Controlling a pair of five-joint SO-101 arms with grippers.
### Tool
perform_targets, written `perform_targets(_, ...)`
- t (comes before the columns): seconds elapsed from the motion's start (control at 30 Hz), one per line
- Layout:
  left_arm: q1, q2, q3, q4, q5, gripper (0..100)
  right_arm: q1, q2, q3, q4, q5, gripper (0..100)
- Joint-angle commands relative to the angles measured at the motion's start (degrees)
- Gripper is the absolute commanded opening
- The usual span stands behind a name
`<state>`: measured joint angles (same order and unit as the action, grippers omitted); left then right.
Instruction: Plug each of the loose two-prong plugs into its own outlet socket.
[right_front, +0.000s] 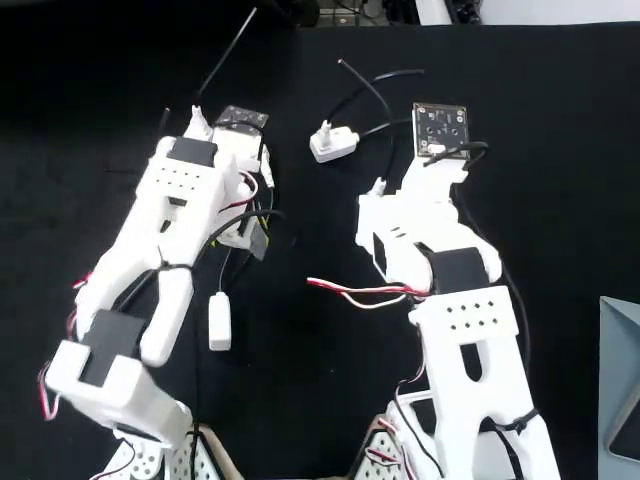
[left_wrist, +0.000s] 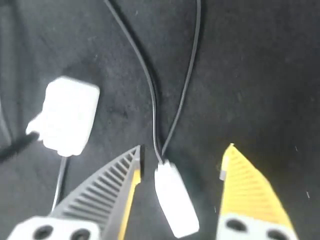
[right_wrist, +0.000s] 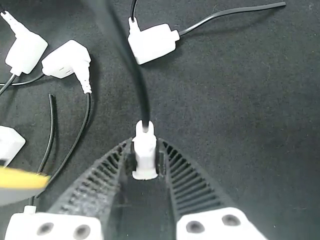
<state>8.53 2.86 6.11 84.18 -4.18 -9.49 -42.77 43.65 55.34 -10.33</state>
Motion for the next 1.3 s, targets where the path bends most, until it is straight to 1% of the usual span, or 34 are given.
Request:
perform_targets(0.0,-0.6,-7.4,-2.0,5.8,-1.4,22,-0.4,-1.5,-2.2,-0.2,0.0,1.1)
perform_targets(0.13,-2.8,-14.4,2.9,10.9,-7.1,17,-0.4,-1.5,-2.2,-0.2,0.1,1.1)
perform_targets(0.3,-6.8,-22.0,13.8,11.2,-11.7,14,-0.4,-1.5,-2.2,-0.2,0.1,1.1)
perform_targets(0.4,-7.3,-24.2,20.6,10.9,-15.3,14,-0.4,-1.5,-2.2,-0.2,0.1,1.1)
perform_targets(0.5,-7.3,-24.4,26.9,5.7,-16.0,14,-0.4,-1.5,-2.2,-0.2,0.1,1.1)
perform_targets(0.63,-7.2,-24.3,34.9,-5.7,-16.1,15,-0.4,-1.5,-2.2,-0.2,0.1,1.1)
perform_targets(0.7,-5.1,-24.3,37.6,-10.0,-16.1,15,-0.4,-1.5,-2.2,-0.2,0.1,1.1)
perform_targets(0.73,-3.9,-24.4,38.4,-11.2,-16.1,15,-0.4,-1.5,-2.2,-0.2,0.1,1.1)
perform_targets(0.83,1.3,-24.9,38.3,-10.9,-16.0,15,-0.4,-1.5,-2.2,-0.2,0.1,1.1)
perform_targets(0.9,4.7,-24.9,37.3,-9.9,-14.7,15,-0.4,-1.5,-2.2,-0.2,0.1,1.1)
perform_targets(0.97,6.6,-24.9,36.2,-9.3,-11.4,15,-0.4,-1.5,-2.2,-0.2,0.1,1.1)
perform_targets(1.17,7.1,-24.9,30.5,-3.3,-6.1,15,-0.4,-1.5,-2.2,-0.1,0.1,1.1)
perform_targets(1.27,7.2,-24.8,28.1,-1.5,1.5,16,-0.4,-1.5,-2.2,-0.1,0.1,1.1)
